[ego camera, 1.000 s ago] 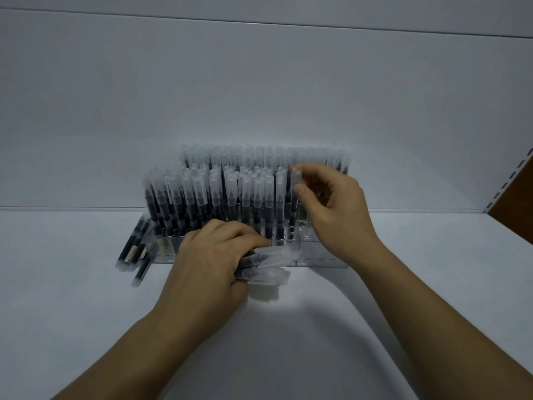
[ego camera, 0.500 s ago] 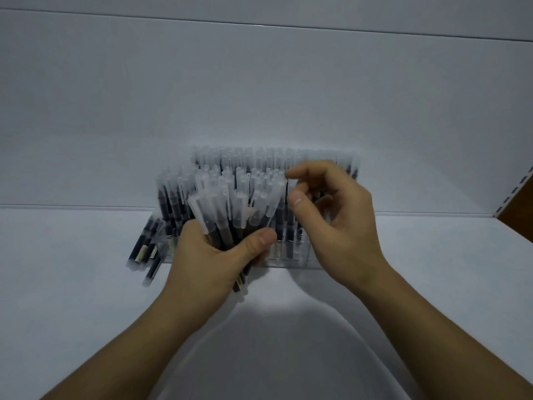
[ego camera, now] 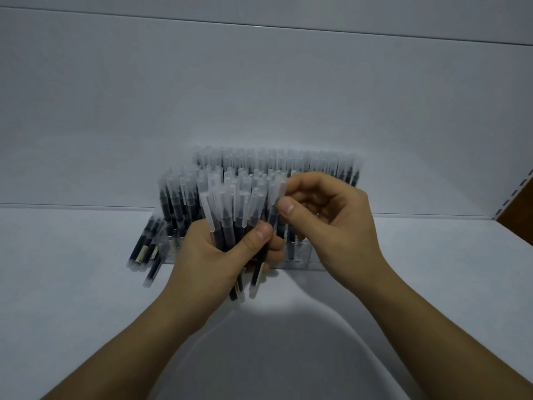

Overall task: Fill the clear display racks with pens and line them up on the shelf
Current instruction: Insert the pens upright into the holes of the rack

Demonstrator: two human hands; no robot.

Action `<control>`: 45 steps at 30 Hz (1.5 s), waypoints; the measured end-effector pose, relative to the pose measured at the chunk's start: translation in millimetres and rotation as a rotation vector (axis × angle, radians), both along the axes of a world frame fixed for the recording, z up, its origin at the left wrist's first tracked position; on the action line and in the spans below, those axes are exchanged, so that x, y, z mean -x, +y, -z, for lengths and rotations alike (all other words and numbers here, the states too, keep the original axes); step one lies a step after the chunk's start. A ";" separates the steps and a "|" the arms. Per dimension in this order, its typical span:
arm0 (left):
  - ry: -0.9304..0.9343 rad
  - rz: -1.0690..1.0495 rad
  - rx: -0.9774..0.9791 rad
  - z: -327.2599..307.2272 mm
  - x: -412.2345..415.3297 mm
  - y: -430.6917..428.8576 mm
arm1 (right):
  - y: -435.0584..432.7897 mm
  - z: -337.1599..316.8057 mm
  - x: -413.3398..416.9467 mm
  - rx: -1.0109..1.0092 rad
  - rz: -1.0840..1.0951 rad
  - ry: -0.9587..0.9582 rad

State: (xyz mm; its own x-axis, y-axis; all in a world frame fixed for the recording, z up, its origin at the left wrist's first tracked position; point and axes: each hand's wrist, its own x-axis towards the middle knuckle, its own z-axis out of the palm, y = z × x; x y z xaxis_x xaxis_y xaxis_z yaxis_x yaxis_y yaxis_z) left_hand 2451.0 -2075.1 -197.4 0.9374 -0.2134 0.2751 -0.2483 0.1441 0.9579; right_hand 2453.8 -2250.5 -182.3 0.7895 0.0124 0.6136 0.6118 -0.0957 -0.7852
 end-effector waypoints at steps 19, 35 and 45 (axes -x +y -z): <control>-0.784 -0.111 -0.936 28.1 -13.5 0.4 | -49.4 -17.0 -19.6 -0.176 0.396 -0.027; -0.710 -0.015 -1.071 29.6 -9.9 -4.7 | -45.9 -16.3 -16.5 -0.020 0.389 -0.025; -0.709 -0.004 -1.087 29.7 -12.3 -3.9 | -46.7 -10.7 -20.8 0.072 0.350 -0.027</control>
State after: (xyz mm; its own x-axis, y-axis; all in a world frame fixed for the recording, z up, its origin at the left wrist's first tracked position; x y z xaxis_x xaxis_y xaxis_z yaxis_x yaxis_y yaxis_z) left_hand 2463.4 -2079.0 -227.2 0.6608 -0.6370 0.3971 -0.7449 -0.6214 0.2429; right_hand 2474.7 -2297.1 -171.6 0.7368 -0.2123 0.6419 0.5526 -0.3580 -0.7527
